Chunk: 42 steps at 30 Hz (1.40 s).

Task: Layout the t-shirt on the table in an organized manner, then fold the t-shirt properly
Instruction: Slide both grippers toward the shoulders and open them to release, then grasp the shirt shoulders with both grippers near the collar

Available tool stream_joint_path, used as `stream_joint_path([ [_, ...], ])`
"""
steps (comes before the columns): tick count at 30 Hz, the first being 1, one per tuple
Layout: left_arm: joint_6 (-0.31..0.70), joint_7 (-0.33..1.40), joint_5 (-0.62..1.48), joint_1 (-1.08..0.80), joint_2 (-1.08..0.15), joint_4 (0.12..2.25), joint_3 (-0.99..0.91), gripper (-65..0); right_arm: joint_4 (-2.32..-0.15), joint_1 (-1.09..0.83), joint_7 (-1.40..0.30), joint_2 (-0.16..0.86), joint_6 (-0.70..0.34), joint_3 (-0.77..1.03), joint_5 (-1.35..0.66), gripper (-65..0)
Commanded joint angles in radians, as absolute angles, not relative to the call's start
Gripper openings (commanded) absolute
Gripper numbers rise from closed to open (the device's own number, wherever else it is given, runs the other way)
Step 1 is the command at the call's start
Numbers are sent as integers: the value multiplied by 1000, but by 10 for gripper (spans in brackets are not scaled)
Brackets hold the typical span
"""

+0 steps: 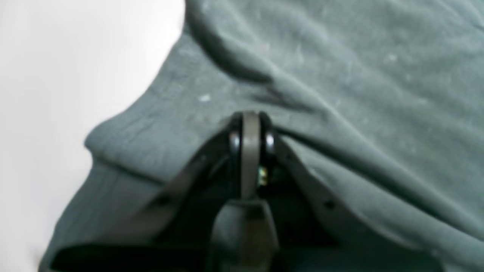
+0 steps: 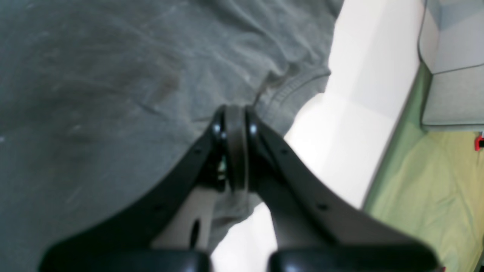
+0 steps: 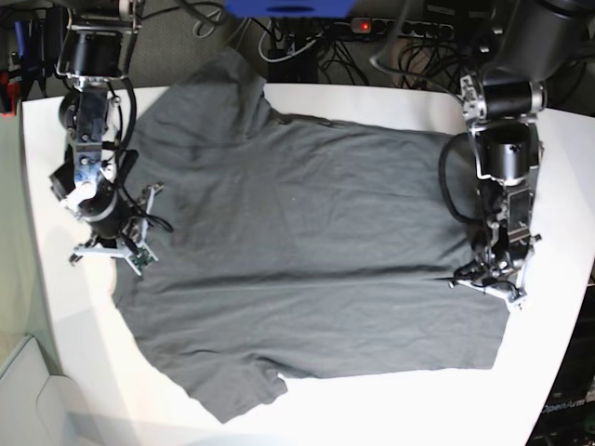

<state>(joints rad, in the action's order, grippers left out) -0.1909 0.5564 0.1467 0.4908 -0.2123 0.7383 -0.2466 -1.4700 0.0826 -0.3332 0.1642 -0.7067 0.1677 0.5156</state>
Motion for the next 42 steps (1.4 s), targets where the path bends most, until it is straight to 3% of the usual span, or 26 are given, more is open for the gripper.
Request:
stream_joint_path([
  [1, -189, 598, 157, 504, -213, 765, -246, -649, -1469, 101, -317, 171, -698, 168, 501, -650],
  [9, -189, 720, 157, 490, -199, 928, -254, -646, -1319, 111, -312, 177, -698, 173, 501, -650],
  [16, -189, 837, 157, 446, -206, 1053, -254, -643, -1316, 102, -312, 179, -698, 177, 503, -650],
  [19, -188, 883, 157, 406, -211, 1145, -254, -550, -1359, 108, -312, 174, -698, 223, 501, -650],
  [23, -186, 966, 157, 317, -220, 1316, -254, -295, -1463, 110, -317, 171, -698, 251, 501, -643],
  [25, -186, 995, 157, 260, -223, 1425, -254, -190, -1517, 105, -321, 168, -698, 262, 501, -599],
  [27, -186, 1032, 157, 191, -225, 1535, -255, -137, -1572, 93, -352, 143, -698, 302, 501, -526],
  [34, -177, 1095, 157, -18, -226, 1778, -409, -131, -1692, 85, -504, 65, -698, 423, 501, -264],
  [39, 47, 1090, 154, -97, -220, 1794, -553, -129, -1728, 51, -555, 35, -698, 458, 501, -240],
  [42, 125, 1064, 150, -102, -214, 1767, -615, -129, -1730, 25, -553, 27, -698, 458, 501, -240],
])
